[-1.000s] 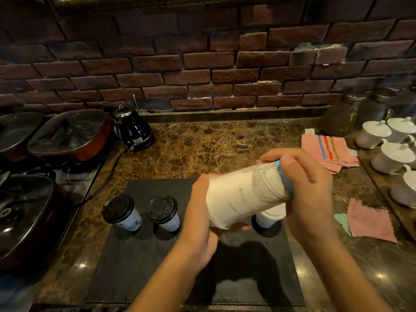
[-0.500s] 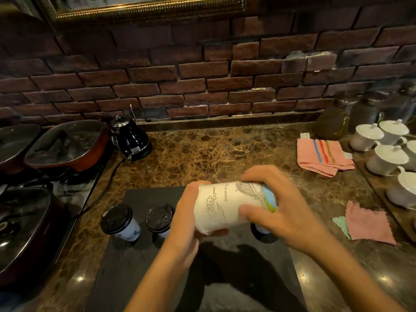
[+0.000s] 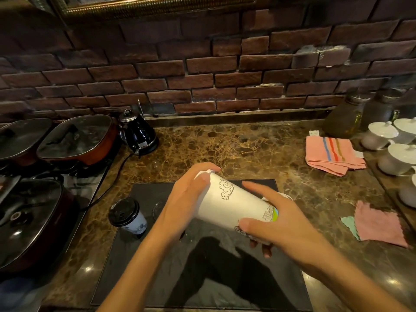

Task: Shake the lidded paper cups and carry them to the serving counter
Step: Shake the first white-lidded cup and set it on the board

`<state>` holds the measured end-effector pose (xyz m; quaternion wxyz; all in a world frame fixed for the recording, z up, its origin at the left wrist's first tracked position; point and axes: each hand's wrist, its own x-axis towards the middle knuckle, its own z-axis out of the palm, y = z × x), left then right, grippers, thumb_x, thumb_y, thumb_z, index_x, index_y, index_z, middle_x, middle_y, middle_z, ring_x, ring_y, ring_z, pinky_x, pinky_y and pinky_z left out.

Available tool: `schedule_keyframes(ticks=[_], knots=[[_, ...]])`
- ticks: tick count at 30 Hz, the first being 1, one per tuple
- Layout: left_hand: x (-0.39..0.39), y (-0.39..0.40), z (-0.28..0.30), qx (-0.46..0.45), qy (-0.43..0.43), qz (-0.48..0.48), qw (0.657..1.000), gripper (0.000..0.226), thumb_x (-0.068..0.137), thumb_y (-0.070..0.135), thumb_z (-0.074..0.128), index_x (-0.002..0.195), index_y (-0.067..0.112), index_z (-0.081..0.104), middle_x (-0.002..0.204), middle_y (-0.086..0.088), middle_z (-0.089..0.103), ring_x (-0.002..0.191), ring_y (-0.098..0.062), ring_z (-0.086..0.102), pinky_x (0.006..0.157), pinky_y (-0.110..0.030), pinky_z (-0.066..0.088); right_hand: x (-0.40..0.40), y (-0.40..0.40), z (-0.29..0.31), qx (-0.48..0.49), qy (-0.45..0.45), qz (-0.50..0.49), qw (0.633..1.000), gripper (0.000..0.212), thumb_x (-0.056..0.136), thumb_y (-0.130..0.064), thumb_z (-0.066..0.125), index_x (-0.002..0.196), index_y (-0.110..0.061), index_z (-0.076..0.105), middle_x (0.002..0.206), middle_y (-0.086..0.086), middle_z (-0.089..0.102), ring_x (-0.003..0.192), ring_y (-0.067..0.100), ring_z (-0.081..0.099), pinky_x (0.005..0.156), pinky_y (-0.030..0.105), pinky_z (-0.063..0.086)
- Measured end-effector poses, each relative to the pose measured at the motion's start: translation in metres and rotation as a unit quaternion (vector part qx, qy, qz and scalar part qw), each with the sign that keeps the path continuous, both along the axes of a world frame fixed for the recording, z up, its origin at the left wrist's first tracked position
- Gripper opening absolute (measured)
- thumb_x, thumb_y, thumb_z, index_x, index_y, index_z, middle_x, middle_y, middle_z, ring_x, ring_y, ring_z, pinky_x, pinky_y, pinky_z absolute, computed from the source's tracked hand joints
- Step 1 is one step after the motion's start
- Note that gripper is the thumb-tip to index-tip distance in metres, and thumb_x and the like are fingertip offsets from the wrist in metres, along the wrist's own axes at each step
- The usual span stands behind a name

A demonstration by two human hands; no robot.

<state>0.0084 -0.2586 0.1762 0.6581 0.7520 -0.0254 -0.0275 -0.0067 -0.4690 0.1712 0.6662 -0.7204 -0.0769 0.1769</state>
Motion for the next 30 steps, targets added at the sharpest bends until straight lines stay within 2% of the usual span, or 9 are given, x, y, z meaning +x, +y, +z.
schedule_keyframes(ticks=[5,7,10,13,18,20,23,27,30], knots=[[0.009,0.000,0.004,-0.062,0.110,0.037,0.991,0.059,0.067,0.063,0.056,0.111,0.026,0.071,0.118,-0.011,0.067,0.099,-0.030,0.065,0.070,-0.044,0.046,0.005,0.001,-0.004,-0.375,-0.425,0.041,0.823,0.083,0.074,-0.051,0.068,0.148,-0.038,0.034,0.132,-0.008,0.048,0.105,0.015,0.062,0.072,0.037,0.059],[0.010,0.001,0.005,-0.067,0.085,0.022,0.994,0.052,0.077,0.058,0.057,0.115,0.024,0.068,0.116,-0.009,0.067,0.098,-0.028,0.067,0.068,-0.042,0.050,0.007,0.000,-0.002,-0.330,-0.389,0.017,0.860,0.077,0.072,-0.054,0.068,0.144,-0.039,0.042,0.125,-0.009,0.055,0.103,0.010,0.062,0.073,0.031,0.057],[0.007,0.001,0.011,-0.056,0.019,-0.003,0.998,0.044,0.089,0.052,0.049,0.121,0.025,0.062,0.118,-0.012,0.064,0.104,-0.034,0.067,0.071,-0.053,0.057,0.007,0.001,0.008,-0.018,-0.072,0.009,0.997,0.054,0.068,-0.031,0.088,0.118,-0.040,0.067,0.103,0.003,0.074,0.078,0.013,0.068,0.055,0.022,0.052],[0.008,-0.002,0.015,-0.028,-0.007,-0.004,1.000,0.045,0.087,0.053,0.048,0.121,0.026,0.062,0.115,-0.012,0.063,0.104,-0.038,0.065,0.071,-0.048,0.053,0.007,0.003,0.004,0.043,0.002,-0.006,0.999,0.057,0.068,-0.026,0.086,0.120,-0.034,0.065,0.102,0.005,0.074,0.070,0.020,0.069,0.048,0.028,0.051],[0.013,-0.006,0.014,-0.075,0.055,0.035,0.995,0.048,0.084,0.053,0.056,0.118,0.020,0.066,0.121,-0.024,0.062,0.102,-0.040,0.064,0.073,-0.047,0.047,0.009,0.002,-0.006,-0.347,-0.424,-0.011,0.837,0.078,0.073,-0.055,0.064,0.143,-0.030,0.042,0.126,-0.009,0.049,0.105,0.008,0.058,0.072,0.034,0.059],[0.015,-0.007,0.013,-0.073,0.046,0.027,0.996,0.051,0.084,0.054,0.057,0.120,0.019,0.065,0.121,-0.024,0.063,0.105,-0.039,0.066,0.074,-0.051,0.050,0.012,-0.001,-0.003,-0.318,-0.383,-0.022,0.867,0.077,0.071,-0.057,0.068,0.140,-0.031,0.047,0.121,-0.011,0.054,0.103,0.005,0.060,0.072,0.031,0.058],[0.013,-0.011,0.018,-0.037,0.010,0.006,0.999,0.038,0.092,0.049,0.050,0.120,0.027,0.064,0.117,-0.012,0.066,0.107,-0.037,0.067,0.080,-0.063,0.055,0.018,-0.006,0.004,-0.074,-0.084,0.007,0.994,0.066,0.066,-0.039,0.087,0.126,-0.032,0.062,0.106,-0.010,0.070,0.082,0.004,0.069,0.060,0.022,0.054],[0.010,-0.014,0.020,-0.028,0.039,0.013,0.999,0.036,0.103,0.053,0.036,0.129,0.043,0.060,0.106,0.022,0.069,0.102,-0.006,0.069,0.087,-0.045,0.060,0.028,-0.013,-0.002,0.036,-0.017,0.009,0.999,0.054,0.064,-0.038,0.081,0.115,-0.028,0.067,0.101,-0.005,0.074,0.076,0.018,0.073,0.053,0.025,0.055],[0.010,-0.014,0.022,-0.131,0.122,0.059,0.982,0.031,0.104,0.028,0.046,0.124,0.032,0.070,0.113,0.008,0.075,0.113,-0.019,0.067,0.093,-0.046,0.053,0.030,-0.012,-0.016,0.072,-0.035,-0.025,0.997,0.051,0.069,-0.049,0.071,0.116,-0.029,0.067,0.109,-0.002,0.071,0.082,0.019,0.072,0.049,0.030,0.054]])
